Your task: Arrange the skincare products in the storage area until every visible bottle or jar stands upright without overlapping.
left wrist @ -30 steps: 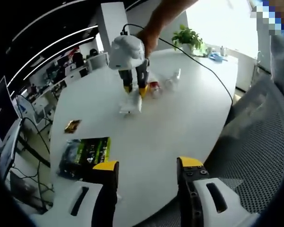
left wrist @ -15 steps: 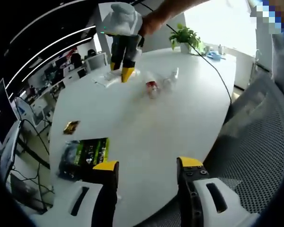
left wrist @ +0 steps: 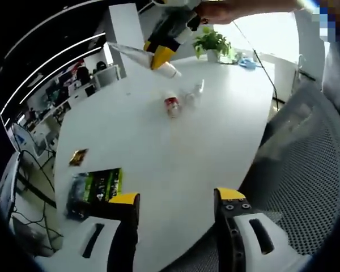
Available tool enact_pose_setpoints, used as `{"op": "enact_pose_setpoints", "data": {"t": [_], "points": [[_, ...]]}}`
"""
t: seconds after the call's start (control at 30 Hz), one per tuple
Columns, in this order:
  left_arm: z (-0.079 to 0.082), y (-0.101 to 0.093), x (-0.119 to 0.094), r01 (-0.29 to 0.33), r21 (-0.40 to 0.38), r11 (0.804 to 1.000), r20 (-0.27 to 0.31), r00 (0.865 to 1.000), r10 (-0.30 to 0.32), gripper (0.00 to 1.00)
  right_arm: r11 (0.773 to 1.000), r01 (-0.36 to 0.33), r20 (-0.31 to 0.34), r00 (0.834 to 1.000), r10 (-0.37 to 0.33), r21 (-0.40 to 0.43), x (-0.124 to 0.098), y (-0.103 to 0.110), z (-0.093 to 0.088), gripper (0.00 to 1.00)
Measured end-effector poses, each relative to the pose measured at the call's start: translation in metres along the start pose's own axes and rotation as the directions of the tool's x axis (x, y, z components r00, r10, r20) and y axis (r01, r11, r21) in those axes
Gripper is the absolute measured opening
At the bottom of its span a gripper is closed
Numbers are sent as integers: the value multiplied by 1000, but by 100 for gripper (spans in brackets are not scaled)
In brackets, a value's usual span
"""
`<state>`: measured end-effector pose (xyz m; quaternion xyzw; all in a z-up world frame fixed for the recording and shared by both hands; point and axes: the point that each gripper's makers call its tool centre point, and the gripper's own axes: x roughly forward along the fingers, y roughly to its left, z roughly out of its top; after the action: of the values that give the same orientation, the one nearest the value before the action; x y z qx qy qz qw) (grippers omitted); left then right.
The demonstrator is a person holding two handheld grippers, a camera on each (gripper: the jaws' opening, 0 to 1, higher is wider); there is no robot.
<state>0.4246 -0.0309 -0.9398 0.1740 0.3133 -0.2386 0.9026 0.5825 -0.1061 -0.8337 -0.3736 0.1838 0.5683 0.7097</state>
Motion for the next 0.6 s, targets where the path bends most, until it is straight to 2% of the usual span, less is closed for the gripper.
{"op": "enact_pose_setpoints", "data": {"t": [0.1,0.17,0.2,0.33,0.43,0.5,0.57,0.6], "points": [[7,-7,-1,24,28,999,20,1000,-24,62,994,14,64,998,-21,112,-13,12,3,15],[11,-9,-2,34,23,999,29,999,-35,64,981,27,106,993,-48,192,-24,20,4,16],[12,-9,-3,38,19,999,31,999,-39,65,979,28,112,992,-52,203,-25,21,4,16],[20,-8,-6,55,-18,998,63,997,-54,65,937,27,189,977,-98,347,-43,32,5,16],[16,-10,-4,69,-20,997,44,997,-68,67,920,23,209,971,-113,390,-54,41,0,16],[19,-17,-5,115,-36,993,44,993,-114,66,900,7,227,967,-117,435,-58,45,-1,16],[28,-20,-7,153,-58,987,75,986,-148,65,887,-11,254,960,-121,462,-63,49,-1,16],[34,-19,-10,165,-94,982,91,984,-156,64,882,-22,269,956,-119,471,-66,51,0,16]]}}
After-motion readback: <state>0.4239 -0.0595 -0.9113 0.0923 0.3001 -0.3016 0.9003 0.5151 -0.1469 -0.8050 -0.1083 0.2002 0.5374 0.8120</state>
